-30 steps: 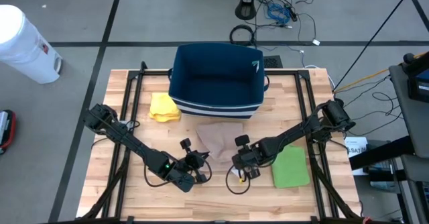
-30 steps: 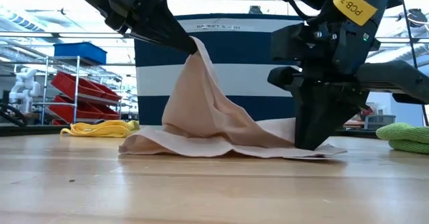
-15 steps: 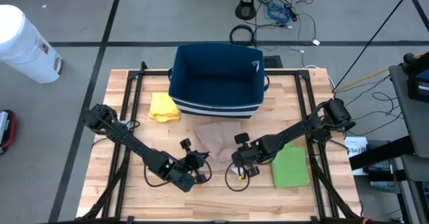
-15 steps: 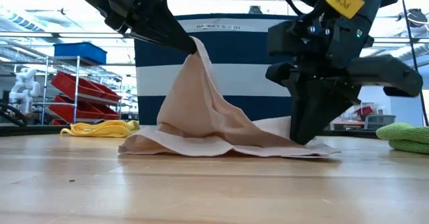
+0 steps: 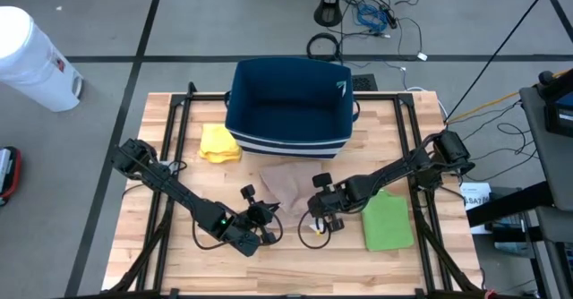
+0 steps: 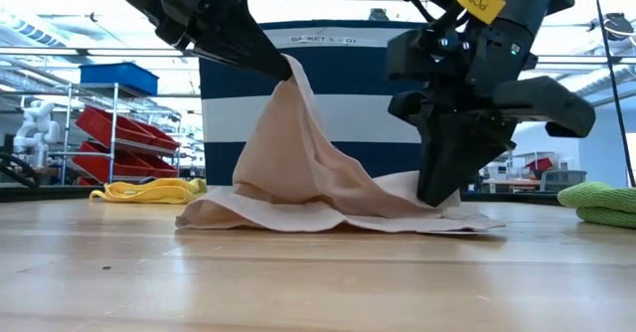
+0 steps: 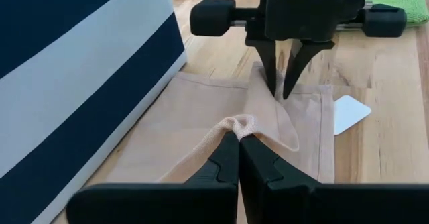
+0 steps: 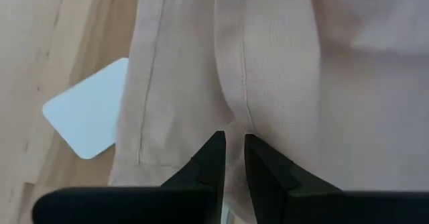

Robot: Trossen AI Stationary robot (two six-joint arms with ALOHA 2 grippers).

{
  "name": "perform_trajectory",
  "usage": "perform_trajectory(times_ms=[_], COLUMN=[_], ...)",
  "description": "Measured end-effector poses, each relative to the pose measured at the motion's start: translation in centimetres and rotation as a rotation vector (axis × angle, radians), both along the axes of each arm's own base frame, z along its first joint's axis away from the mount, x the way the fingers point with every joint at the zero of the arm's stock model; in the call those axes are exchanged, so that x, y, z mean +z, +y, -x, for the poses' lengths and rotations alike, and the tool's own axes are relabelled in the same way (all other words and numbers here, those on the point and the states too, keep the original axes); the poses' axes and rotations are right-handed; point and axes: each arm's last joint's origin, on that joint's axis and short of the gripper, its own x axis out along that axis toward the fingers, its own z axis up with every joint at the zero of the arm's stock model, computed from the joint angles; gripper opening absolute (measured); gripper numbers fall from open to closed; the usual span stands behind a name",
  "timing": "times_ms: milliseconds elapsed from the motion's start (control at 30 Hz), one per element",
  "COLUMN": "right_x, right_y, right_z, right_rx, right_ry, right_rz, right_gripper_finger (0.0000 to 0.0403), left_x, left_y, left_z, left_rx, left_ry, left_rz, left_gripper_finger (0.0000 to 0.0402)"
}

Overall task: Fold towel
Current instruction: Fold the light pink towel

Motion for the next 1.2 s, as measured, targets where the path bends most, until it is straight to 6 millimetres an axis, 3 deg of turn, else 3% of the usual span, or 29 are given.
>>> perform_trajectory(times_ms=[433, 633, 867, 1200], right_x=[-1.7, -1.7, -1.7, -1.5], right_y=[-0.3, -0.3, -0.5, -0.5], right_z=[0.9, 0.9, 0.9, 0.9], right_rx=[-0.003, -0.009, 0.006, 0.008], right_ry=[-0.001, -0.004, -0.003, -0.015], right_rz=[-0.027, -0.030, -0.021, -0.024], right_gripper_finger=[0.0044, 0.0040, 0.0003, 0.0001], left_x=[0.0, 0.0, 0.0, 0.0], left_y=[0.0, 0.0, 0.0, 0.0], left_z=[0.0, 0.0, 0.0, 0.0], left_rx=[-0.001, -0.004, -0.004, -0.003], left_ry=[0.000, 0.002, 0.001, 0.001], left_rz=[0.001, 0.005, 0.007, 0.007], left_gripper_finger=[0.0000, 0.0000, 0.0000, 0.0000])
